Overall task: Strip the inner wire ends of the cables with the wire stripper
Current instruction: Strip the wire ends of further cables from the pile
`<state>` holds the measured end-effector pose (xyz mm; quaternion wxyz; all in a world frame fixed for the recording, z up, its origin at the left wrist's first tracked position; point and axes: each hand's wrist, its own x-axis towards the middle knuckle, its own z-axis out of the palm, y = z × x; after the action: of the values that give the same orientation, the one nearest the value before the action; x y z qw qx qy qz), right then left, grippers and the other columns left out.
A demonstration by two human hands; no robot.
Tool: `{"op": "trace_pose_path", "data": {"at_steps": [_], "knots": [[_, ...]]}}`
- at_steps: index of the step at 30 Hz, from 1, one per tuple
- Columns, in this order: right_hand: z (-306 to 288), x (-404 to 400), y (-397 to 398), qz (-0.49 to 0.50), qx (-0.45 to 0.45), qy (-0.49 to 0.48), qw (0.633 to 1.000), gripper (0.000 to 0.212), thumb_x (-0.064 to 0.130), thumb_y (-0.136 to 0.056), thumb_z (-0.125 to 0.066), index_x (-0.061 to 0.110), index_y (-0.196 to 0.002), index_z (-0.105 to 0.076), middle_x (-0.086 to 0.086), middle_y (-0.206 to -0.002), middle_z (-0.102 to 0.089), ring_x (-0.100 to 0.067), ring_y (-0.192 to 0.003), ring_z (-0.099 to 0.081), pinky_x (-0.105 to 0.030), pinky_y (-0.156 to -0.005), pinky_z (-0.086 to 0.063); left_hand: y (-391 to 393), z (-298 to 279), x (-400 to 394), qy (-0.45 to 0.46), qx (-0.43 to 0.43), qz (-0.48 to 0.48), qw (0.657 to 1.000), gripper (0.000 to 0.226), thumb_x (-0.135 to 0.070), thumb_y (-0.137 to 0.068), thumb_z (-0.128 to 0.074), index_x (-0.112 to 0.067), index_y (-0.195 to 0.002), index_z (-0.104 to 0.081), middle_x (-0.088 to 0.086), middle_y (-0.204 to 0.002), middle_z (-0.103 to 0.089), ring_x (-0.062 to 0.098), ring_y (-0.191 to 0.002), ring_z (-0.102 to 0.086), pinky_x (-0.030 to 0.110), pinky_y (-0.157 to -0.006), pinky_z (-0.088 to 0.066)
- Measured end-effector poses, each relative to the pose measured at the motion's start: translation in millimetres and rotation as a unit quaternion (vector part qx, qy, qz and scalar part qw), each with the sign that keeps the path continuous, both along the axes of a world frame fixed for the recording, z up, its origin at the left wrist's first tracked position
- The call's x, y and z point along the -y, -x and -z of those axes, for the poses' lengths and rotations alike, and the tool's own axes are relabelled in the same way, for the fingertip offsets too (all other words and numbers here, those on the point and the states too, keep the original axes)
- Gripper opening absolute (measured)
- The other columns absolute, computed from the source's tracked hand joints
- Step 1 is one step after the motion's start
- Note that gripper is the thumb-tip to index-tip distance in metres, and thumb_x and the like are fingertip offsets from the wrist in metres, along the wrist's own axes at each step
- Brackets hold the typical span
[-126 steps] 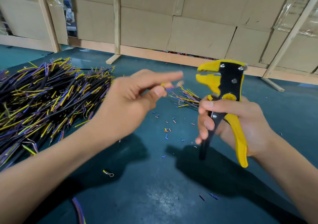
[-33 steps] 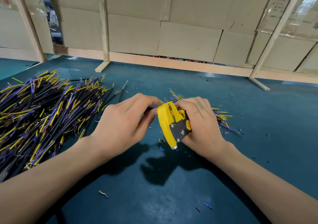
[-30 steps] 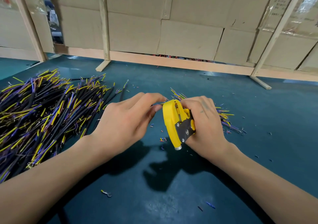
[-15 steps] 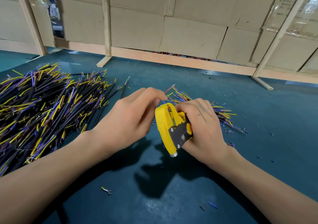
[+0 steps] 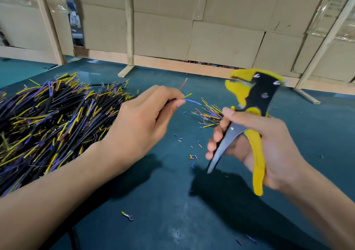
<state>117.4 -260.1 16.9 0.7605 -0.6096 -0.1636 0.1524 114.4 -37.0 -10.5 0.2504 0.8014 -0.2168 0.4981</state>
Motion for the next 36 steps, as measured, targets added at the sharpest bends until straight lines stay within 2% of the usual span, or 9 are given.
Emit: {"op": "trace_pose_path", "data": {"at_steps": [2,4,9,13,16,20,24,31,36], "knots": [[-1.7,-0.2,1.9,-0.086,-0.115,-0.008,0.990,0.009,0.015,-0.075,-0.065,0.007,-0.077,-0.063,-0.020,-0.072,-0.061,-0.038,-0.064,-0.064,-0.047,-0.062,-0.057,-0.4,0.4,-1.1,-0.002,0.007,0.000,1.000,0.009,-0.011,-0.098,-0.065,-0.005,-0.104,-0.070,0.001,-0.089,-0.068,0.012,-0.076,-0.055,0.014,-0.073,-0.043],[1.7,-5.2,3.5,-0.111,-0.177,0.016,0.978,0.022,0.013,-0.067,-0.055,0.005,-0.088,-0.054,-0.024,-0.075,-0.063,-0.039,-0.064,-0.065,-0.047,-0.060,-0.058,-0.3,0.7,-2.5,0.000,0.003,-0.005,1.000,0.009,-0.012,-0.099,-0.065,-0.006,-0.104,-0.069,0.000,-0.090,-0.068,0.013,-0.076,-0.056,0.018,-0.071,-0.045],[6.9,-9.3,0.3,-0.090,-0.243,0.047,0.965,0.040,0.014,-0.070,-0.054,-0.005,-0.105,-0.057,-0.030,-0.097,-0.073,-0.040,-0.071,-0.073,-0.044,-0.057,-0.059,0.8,-1.7,-5.0,0.002,-0.018,-0.027,0.999,0.009,-0.013,-0.099,-0.065,-0.006,-0.103,-0.069,0.000,-0.088,-0.067,0.015,-0.074,-0.055,0.030,-0.067,-0.047],[14.3,-10.7,4.1,-0.113,-0.171,-0.032,0.978,0.038,0.028,-0.099,-0.063,0.013,-0.134,-0.061,-0.017,-0.110,-0.073,-0.048,-0.099,-0.071,-0.061,-0.082,-0.058,-0.7,-0.8,-7.9,0.010,-0.049,-0.037,0.998,0.008,-0.014,-0.099,-0.064,-0.009,-0.104,-0.068,-0.001,-0.090,-0.066,0.017,-0.074,-0.057,0.031,-0.069,-0.048],[14.7,-14.4,6.3,-0.125,-0.100,-0.045,0.986,0.041,0.041,-0.095,-0.063,0.029,-0.134,-0.063,-0.014,-0.100,-0.063,-0.047,-0.090,-0.068,-0.069,-0.086,-0.053,-3.3,0.1,-9.8,0.027,-0.057,-0.046,0.997,0.008,-0.013,-0.099,-0.064,-0.009,-0.104,-0.068,-0.002,-0.091,-0.067,0.016,-0.075,-0.056,0.027,-0.070,-0.046],[20.6,-19.2,6.7,-0.127,-0.059,-0.014,0.990,0.044,0.038,-0.092,-0.063,0.013,-0.128,-0.066,-0.025,-0.094,-0.067,-0.040,-0.070,-0.063,-0.055,-0.071,-0.056,-2.4,-1.5,-9.0,0.058,-0.036,-0.042,0.997,0.009,-0.012,-0.098,-0.063,-0.006,-0.104,-0.067,-0.001,-0.086,-0.067,0.010,-0.074,-0.052,0.010,-0.071,-0.039],[28.8,-21.4,7.4,-0.143,-0.038,-0.034,0.988,0.048,0.037,-0.092,-0.060,-0.003,-0.117,-0.067,-0.028,-0.092,-0.067,-0.040,-0.070,-0.064,-0.055,-0.069,-0.056,0.4,-1.9,-6.4,0.068,-0.021,-0.026,0.997,0.010,-0.014,-0.100,-0.061,-0.005,-0.104,-0.066,-0.001,-0.082,-0.066,0.008,-0.069,-0.050,0.010,-0.066,-0.039],[40.8,-19.7,3.6,-0.176,-0.016,-0.062,0.982,0.056,0.041,-0.089,-0.072,-0.005,-0.119,-0.063,-0.026,-0.087,-0.063,-0.040,-0.072,-0.063,-0.056,-0.070,-0.054,1.8,-1.5,-5.4,0.074,-0.021,-0.009,0.997,0.009,-0.015,-0.101,-0.061,-0.007,-0.104,-0.065,0.000,-0.079,-0.064,0.008,-0.066,-0.047,0.013,-0.062,-0.037],[42.9,-19.4,1.9,-0.188,-0.013,-0.071,0.980,0.042,0.038,-0.088,-0.074,0.000,-0.104,-0.063,-0.023,-0.082,-0.060,-0.038,-0.070,-0.062,-0.057,-0.070,-0.054,2.0,-1.2,-4.4,0.071,-0.006,-0.002,0.997,0.008,-0.014,-0.101,-0.062,-0.007,-0.104,-0.066,-0.004,-0.079,-0.063,-0.004,-0.066,-0.046,0.009,-0.064,-0.034]]}}
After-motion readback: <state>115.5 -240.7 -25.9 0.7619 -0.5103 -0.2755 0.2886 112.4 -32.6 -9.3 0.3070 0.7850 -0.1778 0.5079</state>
